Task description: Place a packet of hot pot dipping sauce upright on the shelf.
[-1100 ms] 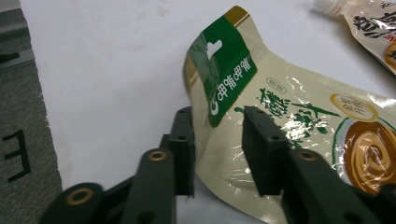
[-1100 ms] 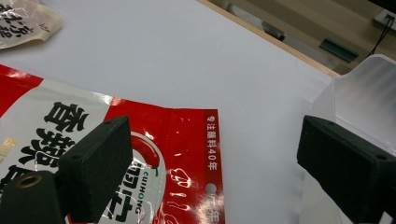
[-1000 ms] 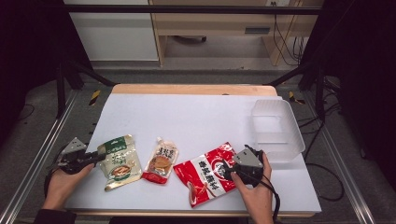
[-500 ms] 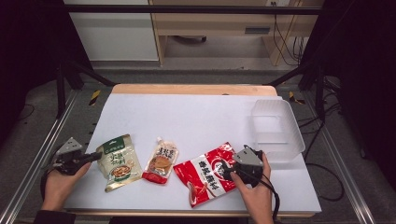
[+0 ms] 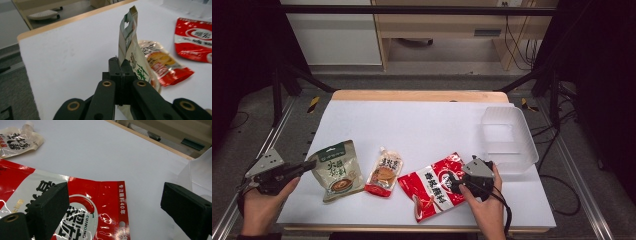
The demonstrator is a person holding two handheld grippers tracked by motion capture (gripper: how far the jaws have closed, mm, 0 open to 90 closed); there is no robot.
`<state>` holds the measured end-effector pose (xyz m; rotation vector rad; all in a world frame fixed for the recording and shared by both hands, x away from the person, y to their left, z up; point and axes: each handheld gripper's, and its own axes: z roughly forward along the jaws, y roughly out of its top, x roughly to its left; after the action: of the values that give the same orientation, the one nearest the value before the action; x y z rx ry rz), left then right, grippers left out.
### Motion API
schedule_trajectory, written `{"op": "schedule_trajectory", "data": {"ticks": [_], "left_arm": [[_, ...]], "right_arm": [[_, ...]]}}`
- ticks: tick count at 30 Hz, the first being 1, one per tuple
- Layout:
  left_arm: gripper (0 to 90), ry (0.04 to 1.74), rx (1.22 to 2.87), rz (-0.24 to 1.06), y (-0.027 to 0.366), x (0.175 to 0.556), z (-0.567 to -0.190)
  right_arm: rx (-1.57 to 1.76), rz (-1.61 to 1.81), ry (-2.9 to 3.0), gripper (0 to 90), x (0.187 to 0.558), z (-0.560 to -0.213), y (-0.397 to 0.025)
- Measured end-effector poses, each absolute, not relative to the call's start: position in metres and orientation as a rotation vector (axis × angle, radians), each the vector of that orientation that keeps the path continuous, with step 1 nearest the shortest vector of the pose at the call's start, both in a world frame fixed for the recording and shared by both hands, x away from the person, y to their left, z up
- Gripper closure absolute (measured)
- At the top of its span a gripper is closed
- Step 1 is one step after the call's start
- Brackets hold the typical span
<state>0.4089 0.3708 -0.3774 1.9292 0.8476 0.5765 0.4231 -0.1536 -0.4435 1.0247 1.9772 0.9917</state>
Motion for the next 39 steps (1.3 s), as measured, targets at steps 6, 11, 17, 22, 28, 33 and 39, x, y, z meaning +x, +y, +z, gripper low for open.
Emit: {"op": "schedule_trajectory", "data": {"ticks": [6, 11, 17, 22, 28, 33, 39], "left_arm": [[90.0, 0.778, 1.968, 0.588, 0.357, 0.399, -0.364], [90.0, 0.724, 1.991, 0.594, 0.349, 0.392, -0.353], [90.0, 0.706, 1.981, 0.629, 0.349, 0.392, -0.336], [90.0, 0.694, 1.983, 0.621, 0.353, 0.401, -0.328], [90.0, 0.706, 2.006, 0.611, 0.355, 0.415, -0.329], [90.0, 0.688, 2.003, 0.651, 0.354, 0.422, -0.314], [90.0, 0.663, 2.020, 0.647, 0.346, 0.426, -0.299]], "right_arm": [[1.028, 1.039, 1.994, 8.9, 0.423, -0.443, -0.153], [1.016, 1.059, 2.008, 8.9, 0.422, -0.442, -0.151], [1.003, 1.072, 2.023, 8.9, 0.421, -0.443, -0.148], [1.018, 1.057, 2.021, 10.0, 0.422, -0.443, -0.148], [1.005, 1.111, 2.066, 10.6, 0.419, -0.437, -0.142], [0.952, 1.126, 2.114, 10.6, 0.423, -0.424, -0.130], [0.912, 1.127, 2.208, 11.0, 0.435, -0.408, -0.110]]}}
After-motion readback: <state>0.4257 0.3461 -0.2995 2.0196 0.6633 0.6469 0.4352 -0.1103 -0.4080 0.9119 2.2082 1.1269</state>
